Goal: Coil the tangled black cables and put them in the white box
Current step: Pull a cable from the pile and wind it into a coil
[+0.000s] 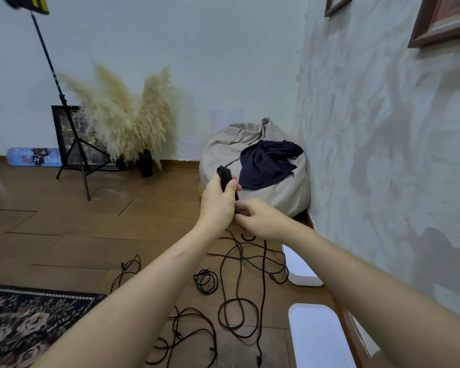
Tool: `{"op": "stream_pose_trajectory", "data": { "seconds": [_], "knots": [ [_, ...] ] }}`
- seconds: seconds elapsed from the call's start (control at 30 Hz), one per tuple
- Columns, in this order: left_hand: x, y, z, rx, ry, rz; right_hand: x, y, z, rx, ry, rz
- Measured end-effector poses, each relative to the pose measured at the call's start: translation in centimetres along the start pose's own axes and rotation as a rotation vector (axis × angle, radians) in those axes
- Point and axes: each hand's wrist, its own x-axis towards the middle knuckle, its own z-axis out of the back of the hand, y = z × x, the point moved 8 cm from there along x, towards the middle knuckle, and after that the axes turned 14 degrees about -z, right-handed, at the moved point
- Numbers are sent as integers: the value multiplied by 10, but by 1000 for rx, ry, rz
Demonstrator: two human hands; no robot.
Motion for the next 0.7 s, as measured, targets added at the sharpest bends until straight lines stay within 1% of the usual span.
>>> {"op": "stream_pose_trajectory", "data": {
  "seconds": [0.1,0.17,0.2,0.23,0.3,0.37,0.4,0.47,0.53,0.63,0.7],
  "knots": [
    [-2,7,-1,287,93,-75,-8,7,12,-135,18,-2],
    [-3,21,0,420,204,-49,-14,8,34,-248,-42,32],
    [-3,30,2,437,264,-17,-16,7,49,-239,-97,46],
    [-4,37,2,416,329,10,-18,3,63,-163,-143,50],
    [-10,39,-6,324,444,8,-20,-6,82,80,-189,46],
    [-21,26,-21,193,531,-10,-22,-16,88,286,-178,11],
    [-26,22,-28,137,560,0,-22,-19,89,340,-161,-7],
    [-32,19,-36,133,599,-8,-21,-24,90,367,-142,-28],
    [-32,18,-38,218,618,-81,-20,-28,94,374,-154,-52],
    [-29,13,-36,274,595,-150,-20,-39,102,337,-202,-97],
    [-27,11,-34,280,580,-163,-22,-46,105,294,-191,-102]
  ]
}}
